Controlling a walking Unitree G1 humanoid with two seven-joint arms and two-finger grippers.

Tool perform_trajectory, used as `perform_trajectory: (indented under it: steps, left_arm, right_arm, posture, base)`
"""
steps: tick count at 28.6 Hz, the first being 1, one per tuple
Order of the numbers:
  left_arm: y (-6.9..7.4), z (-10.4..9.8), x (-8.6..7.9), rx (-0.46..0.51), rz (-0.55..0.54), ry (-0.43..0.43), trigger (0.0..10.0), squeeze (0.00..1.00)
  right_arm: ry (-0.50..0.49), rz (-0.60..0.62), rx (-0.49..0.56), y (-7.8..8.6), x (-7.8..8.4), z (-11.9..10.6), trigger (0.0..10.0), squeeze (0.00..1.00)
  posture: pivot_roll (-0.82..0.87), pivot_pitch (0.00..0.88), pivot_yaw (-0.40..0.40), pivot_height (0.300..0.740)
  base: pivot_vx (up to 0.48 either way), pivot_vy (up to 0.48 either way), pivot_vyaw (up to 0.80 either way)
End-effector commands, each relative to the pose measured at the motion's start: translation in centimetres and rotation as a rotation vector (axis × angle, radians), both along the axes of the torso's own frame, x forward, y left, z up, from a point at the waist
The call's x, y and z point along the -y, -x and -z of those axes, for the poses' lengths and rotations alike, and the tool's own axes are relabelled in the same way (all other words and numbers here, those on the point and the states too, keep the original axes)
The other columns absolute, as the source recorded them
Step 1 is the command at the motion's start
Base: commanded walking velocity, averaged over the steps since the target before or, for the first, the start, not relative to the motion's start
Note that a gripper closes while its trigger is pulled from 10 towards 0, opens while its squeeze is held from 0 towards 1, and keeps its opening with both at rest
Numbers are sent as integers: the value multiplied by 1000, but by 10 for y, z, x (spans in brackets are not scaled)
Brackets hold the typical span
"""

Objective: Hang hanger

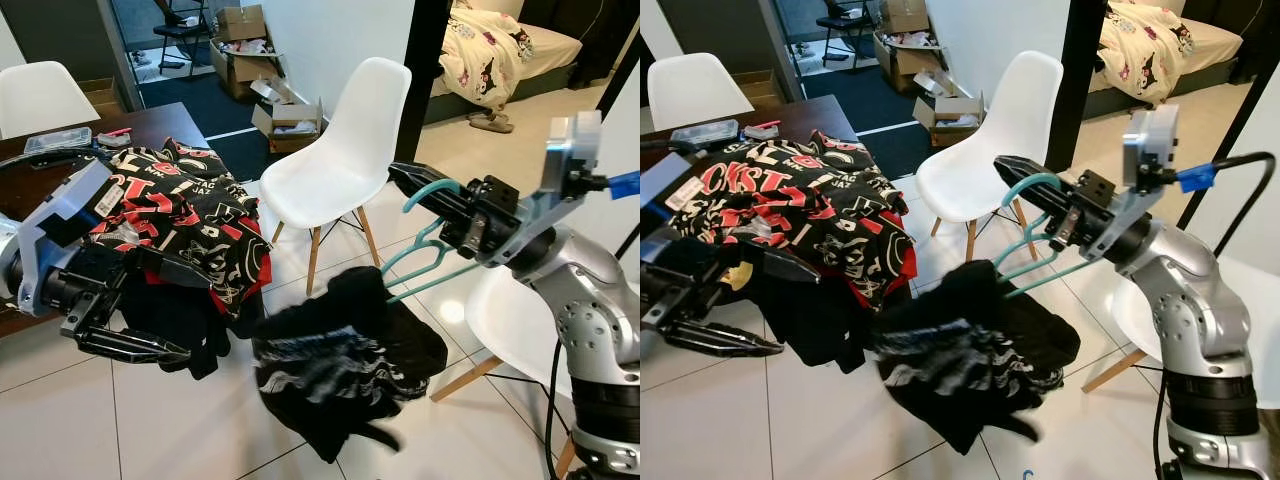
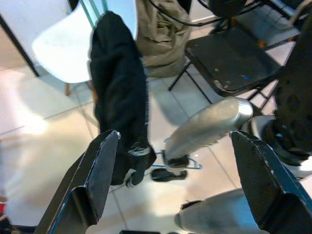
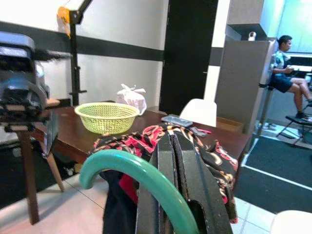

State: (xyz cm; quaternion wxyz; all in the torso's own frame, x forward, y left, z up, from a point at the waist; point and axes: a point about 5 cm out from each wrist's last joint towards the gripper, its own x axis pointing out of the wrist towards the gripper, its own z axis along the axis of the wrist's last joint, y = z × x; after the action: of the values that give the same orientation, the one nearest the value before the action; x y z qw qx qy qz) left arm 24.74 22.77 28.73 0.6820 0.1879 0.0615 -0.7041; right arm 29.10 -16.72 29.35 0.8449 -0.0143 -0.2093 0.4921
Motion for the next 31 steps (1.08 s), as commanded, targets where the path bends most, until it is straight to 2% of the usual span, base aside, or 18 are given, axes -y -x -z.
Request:
perform_trajectory:
  steps: [1, 2, 4, 5, 6, 8, 9, 11, 12, 15, 16, 18, 19, 20, 21, 24, 28, 31]
  left_arm:
    - [2, -5, 0, 56, -25, -6, 10000, 1000]
    - [2, -5, 0, 56, -25, -6, 10000, 1000]
    - [-4, -3, 2, 155, -97, -24, 10000, 1000]
    - [-4, -3, 2, 155, -97, -24, 10000, 1000]
    - [-7, 1, 2, 203, -140, -58, 10000, 961]
    - [-7, 1, 2, 203, -140, -58, 10000, 961]
    - [-13, 9, 2, 235, -190, -102, 10000, 0]
    - [-16, 19, 5, 237, -226, -138, 10000, 0]
    - [-23, 31, 15, 218, -282, -128, 10000, 0]
    - [-27, 40, 26, 196, -330, -91, 10000, 0]
    - [-34, 51, 62, 119, -384, 72, 10000, 0]
    - [-34, 51, 62, 119, -384, 72, 10000, 0]
    - [-33, 52, 81, 57, -382, 177, 10000, 0]
    - [-33, 52, 81, 57, -382, 177, 10000, 0]
    - [-31, 51, 88, 16, -368, 239, 10000, 0]
    - [-30, 51, 92, -10, -357, 277, 10000, 0]
    - [-21, 47, 105, -68, -338, 394, 10000, 0]
    - [-21, 47, 105, -68, -338, 394, 10000, 0]
  right_arm:
    - [5, 9, 41, -2, -2, -7, 0, 0]
    - [5, 9, 41, -2, -2, -7, 0, 0]
    - [21, 22, 52, -2, -2, -9, 0, 0]
    - [21, 22, 52, -2, -2, -9, 0, 0]
    - [26, 24, 57, -2, -3, -10, 0, 0]
    - [26, 24, 57, -2, -3, -10, 0, 0]
    - [35, 34, 65, -2, -4, -12, 0, 0]
    - [41, 38, 73, -2, -6, -14, 0, 0]
    - [48, 38, 80, -2, -10, -16, 0, 0]
    - [55, 36, 87, -1, -14, -17, 0, 0]
    - [69, 26, 88, -1, -23, -14, 0, 0]
    - [69, 26, 88, -1, -23, -14, 0, 0]
    - [75, 21, 85, -1, -28, -12, 0, 0]
    - [75, 21, 85, -1, -28, -12, 0, 0]
    - [75, 20, 82, -2, -29, -11, 0, 0]
    - [75, 20, 81, -2, -30, -11, 0, 0]
    - [74, 24, 72, -4, -34, -10, 0, 0]
    - [74, 24, 72, -4, -34, -10, 0, 0]
  posture:
    - [78, 60, 20, 740]
    - [78, 60, 20, 740]
    - [85, 65, 21, 740]
    - [85, 65, 21, 740]
    - [85, 65, 21, 740]
    - [85, 65, 21, 740]
    - [90, 67, 21, 740]
    - [88, 67, 23, 740]
    - [91, 67, 24, 740]
    - [89, 67, 24, 740]
    - [88, 68, 27, 740]
    - [88, 68, 27, 740]
    - [87, 66, 27, 740]
    - [87, 66, 27, 740]
    - [84, 67, 28, 740]
    - [84, 67, 28, 740]
    - [88, 71, 24, 740]
    - [88, 71, 24, 740]
  base:
    - [0, 0, 0]
    - [0, 0, 0]
    - [0, 0, 0]
    - [0, 0, 0]
    - [0, 0, 0]
    - [0, 0, 0]
    - [0, 0, 0]
    - [0, 0, 0]
    - [0, 0, 0]
    - [0, 0, 0]
    - [0, 0, 0]
    - [0, 0, 0]
    - [0, 0, 0]
    - [0, 0, 0]
    - [0, 0, 0]
    - [0, 0, 0]
    - [0, 0, 0]
    - [0, 0, 0]
